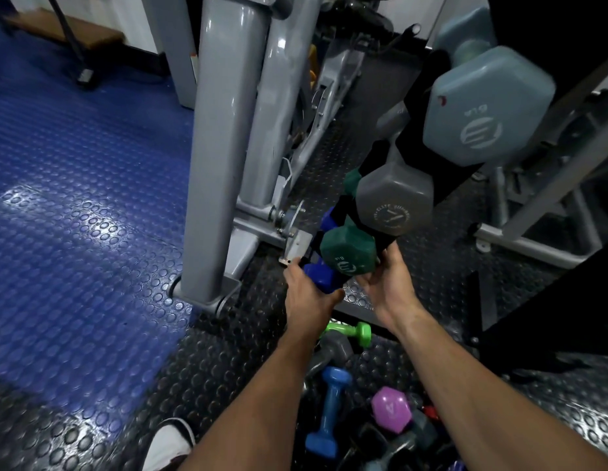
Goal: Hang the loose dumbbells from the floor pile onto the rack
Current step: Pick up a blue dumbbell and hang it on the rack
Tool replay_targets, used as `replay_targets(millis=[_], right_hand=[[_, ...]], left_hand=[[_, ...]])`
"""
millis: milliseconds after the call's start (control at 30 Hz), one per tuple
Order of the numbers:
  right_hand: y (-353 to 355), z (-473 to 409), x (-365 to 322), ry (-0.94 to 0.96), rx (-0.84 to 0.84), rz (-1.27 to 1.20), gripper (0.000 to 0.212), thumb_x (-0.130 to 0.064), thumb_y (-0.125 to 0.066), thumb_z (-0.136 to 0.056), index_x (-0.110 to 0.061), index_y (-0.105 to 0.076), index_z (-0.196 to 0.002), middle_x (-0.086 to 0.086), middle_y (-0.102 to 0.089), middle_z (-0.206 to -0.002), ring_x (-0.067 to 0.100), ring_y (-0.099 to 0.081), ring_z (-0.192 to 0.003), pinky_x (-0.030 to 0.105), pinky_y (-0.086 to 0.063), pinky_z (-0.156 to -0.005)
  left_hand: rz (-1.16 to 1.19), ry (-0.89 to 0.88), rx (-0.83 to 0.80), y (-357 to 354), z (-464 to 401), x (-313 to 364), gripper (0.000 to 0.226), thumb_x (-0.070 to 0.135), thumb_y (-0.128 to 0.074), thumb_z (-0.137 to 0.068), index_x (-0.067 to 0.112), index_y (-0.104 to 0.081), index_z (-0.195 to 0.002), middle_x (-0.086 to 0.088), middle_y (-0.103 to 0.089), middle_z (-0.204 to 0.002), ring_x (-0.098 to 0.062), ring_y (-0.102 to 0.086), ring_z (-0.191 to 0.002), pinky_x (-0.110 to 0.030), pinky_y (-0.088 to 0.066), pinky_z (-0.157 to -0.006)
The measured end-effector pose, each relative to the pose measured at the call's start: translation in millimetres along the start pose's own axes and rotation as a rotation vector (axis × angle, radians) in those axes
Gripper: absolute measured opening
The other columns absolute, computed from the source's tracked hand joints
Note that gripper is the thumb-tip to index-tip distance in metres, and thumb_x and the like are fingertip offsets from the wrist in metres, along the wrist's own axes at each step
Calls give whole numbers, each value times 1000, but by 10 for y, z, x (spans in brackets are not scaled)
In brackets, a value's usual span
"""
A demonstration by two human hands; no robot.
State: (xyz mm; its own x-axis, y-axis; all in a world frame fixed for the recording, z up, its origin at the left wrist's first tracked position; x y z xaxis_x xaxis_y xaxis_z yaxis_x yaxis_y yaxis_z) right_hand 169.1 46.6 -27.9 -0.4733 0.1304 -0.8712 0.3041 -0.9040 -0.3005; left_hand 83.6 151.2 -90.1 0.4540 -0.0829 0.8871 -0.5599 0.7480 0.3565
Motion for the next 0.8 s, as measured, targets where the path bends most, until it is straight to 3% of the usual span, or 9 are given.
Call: replay_targets(millis=[167, 233, 333, 533, 667, 733, 800], right_hand=[[48, 3, -48, -28, -36, 61, 55, -61, -41, -103, -21, -66, -132, -2, -74, -124, 16, -67, -120, 43, -45, -113], [69, 24, -74, -33, -37, 86, 57, -63, -42, -102, -21, -65, -133, -2, -74, -123, 15, -68, -119, 43, -46, -112], [93, 58, -113, -37, -38, 113, 58, -65, -44, -100, -22, -65, -134, -4, -75, -121, 14, -68, -119, 43, -46, -113], [185, 192, -188, -94, 21, 313, 50, -64, -41, -101, -29, -66, -126, -2, -71, -126, 16, -65, -118, 48, -43, -113], [491, 452, -100, -93, 26, 575, 59, -64, -44, -100, -28, -52, -147, -4, -62, -139, 13, -65, -114, 47, -43, -113], [709, 601, 18, -144, 33, 663, 56, -62, -48, -99, -29, -54, -144, -6, -65, -135, 13, -64, -118, 47, -43, -114], [951, 756, 185, -197, 54, 719, 38, -54, -55, -99, -34, -62, -132, -7, -67, -132, 15, -62, -121, 47, -44, -113]], left_hand=[[29, -2, -1, 10, 68, 7, 95, 30, -92, -69, 13, -36, -144, -2, -42, -134, -24, -59, -113, -38, -48, -100], [29, 0, -9, 34, 45, 7, 94, 31, -93, -68, 13, -39, -142, -3, -43, -133, -24, -57, -115, -44, -48, -105], [68, 7, -24, 54, 54, 16, 91, 32, -94, -65, 15, -43, -138, -1, -47, -130, -23, -58, -113, -49, -49, -104], [146, 41, -35, 29, 25, -256, 95, 56, -93, -47, 33, -45, -126, 0, -60, -127, -19, -65, -111, -50, -53, -101], [112, 80, -92, 71, 293, -291, 72, 33, -91, -67, 19, -51, -125, -6, -65, -121, -18, -68, -105, -36, -52, -90], [8, 141, -129, 58, 408, -350, 59, 26, -86, -79, 8, -55, -126, -5, -65, -118, -22, -65, -107, -29, -45, -86], [-158, 210, -202, 7, 514, -467, 47, 33, -80, -84, 7, -62, -119, -8, -67, -110, -26, -64, -104, -30, -45, -82]])
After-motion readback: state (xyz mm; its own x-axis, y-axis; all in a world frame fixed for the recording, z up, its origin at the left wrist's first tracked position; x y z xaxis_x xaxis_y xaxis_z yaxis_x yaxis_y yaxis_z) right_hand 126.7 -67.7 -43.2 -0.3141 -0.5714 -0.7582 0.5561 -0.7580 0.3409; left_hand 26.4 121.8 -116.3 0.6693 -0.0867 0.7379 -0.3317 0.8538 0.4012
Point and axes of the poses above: each hand's wrist, its own z-axis away from the middle knuckle, its own y-axis out of the back of the hand, x = y × z, the point moved 1 cm from there along -z, towards the middle knuckle
